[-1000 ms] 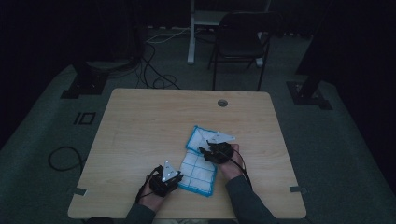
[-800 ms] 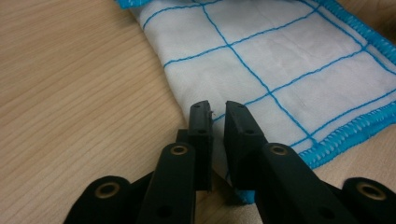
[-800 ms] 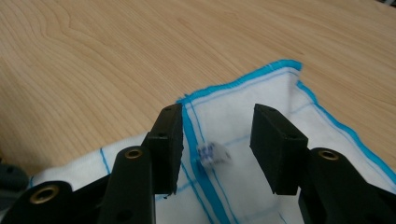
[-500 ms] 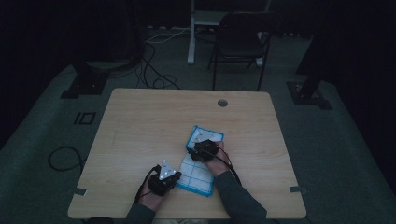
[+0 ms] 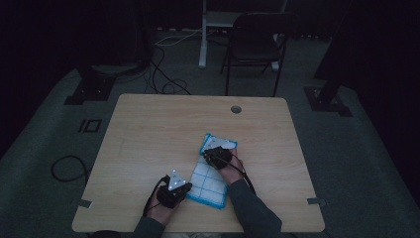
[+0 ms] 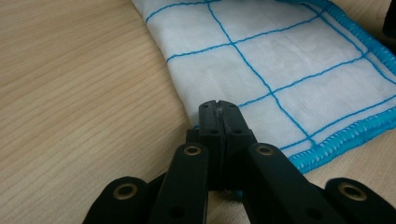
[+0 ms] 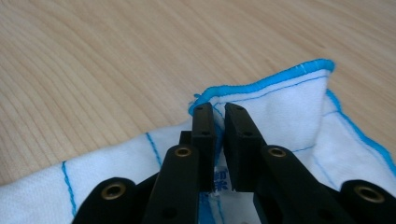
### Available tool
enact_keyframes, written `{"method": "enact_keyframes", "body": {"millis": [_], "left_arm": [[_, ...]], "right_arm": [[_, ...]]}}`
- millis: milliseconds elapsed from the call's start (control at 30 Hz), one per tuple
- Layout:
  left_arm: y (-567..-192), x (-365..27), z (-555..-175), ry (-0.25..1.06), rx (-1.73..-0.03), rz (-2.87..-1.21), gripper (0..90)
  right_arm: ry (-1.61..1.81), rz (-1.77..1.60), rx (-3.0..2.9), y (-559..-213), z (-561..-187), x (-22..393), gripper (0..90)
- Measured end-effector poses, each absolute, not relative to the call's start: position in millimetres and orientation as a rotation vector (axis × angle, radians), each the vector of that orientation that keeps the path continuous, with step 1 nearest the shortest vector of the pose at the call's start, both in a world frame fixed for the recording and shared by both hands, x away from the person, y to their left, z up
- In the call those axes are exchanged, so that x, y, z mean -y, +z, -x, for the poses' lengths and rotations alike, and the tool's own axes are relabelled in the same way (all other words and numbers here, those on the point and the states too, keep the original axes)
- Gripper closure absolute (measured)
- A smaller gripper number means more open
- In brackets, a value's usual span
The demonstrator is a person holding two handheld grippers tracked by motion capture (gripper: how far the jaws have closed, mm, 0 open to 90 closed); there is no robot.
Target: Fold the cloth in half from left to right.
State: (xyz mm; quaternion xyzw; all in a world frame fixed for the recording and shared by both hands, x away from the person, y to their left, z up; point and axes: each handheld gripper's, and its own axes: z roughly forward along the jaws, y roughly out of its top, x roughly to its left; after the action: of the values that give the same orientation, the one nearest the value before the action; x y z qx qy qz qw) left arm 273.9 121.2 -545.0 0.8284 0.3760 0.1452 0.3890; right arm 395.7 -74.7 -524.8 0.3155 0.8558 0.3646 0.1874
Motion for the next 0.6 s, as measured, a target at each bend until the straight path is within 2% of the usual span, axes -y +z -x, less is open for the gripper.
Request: {"method": "enact_keyframes", "body": {"millis": [600], "left_arm": [[-544.3, -124.6, -266.2, 0.328, -0.985, -2.093, 90.0]], "right_arm": [[1.104, -1.020, -2.296, -503.7, -414.9, 129.5, 85.0]]}}
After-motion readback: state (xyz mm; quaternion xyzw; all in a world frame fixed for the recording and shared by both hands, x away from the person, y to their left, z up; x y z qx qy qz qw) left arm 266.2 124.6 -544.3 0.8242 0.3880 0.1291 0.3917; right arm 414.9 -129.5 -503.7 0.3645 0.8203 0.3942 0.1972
